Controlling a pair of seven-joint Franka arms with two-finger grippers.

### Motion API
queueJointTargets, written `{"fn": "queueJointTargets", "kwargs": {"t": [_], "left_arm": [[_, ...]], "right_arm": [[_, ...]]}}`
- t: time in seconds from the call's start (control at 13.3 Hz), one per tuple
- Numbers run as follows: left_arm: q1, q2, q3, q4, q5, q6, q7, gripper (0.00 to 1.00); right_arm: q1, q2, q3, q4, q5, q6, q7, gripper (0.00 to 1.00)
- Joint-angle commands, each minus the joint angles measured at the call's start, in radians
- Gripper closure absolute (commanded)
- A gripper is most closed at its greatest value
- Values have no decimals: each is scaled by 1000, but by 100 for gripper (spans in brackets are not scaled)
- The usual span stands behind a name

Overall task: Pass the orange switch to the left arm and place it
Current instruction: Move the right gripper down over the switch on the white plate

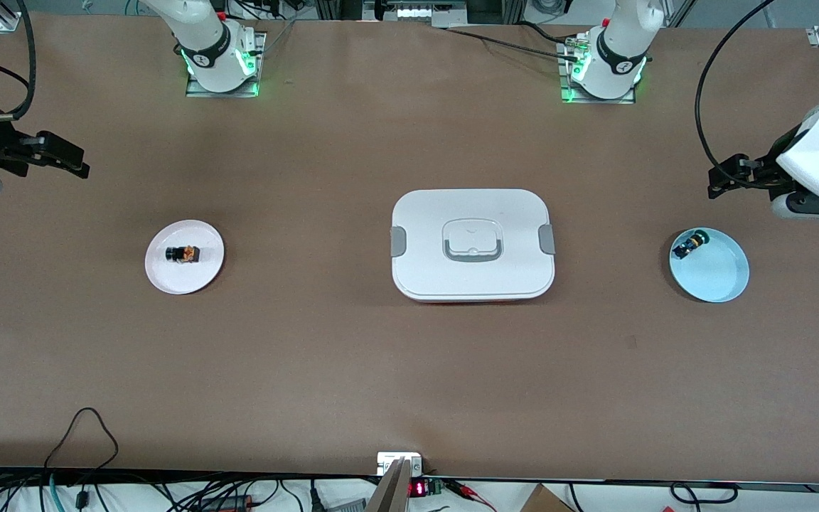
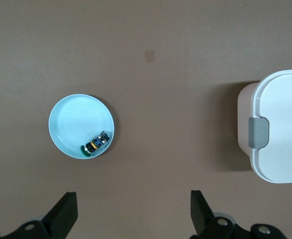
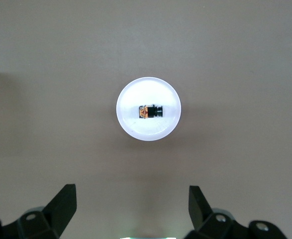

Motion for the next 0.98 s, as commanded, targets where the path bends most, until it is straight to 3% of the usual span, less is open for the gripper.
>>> {"fn": "queueJointTargets", "kwargs": {"t": [0.0, 0.6, 0.9], "left_arm": [[-4, -4, 2, 5, 21, -6, 13, 0], [-4, -4, 2, 5, 21, -7, 13, 0], [-4, -3, 2, 5, 21, -7, 13, 0]], "right_arm": [[-4, -22, 4, -22, 6, -17, 17, 0], [-10, 20, 2, -6, -11, 32, 0, 0], [-9, 133, 4, -10, -9, 87, 2, 0]]}}
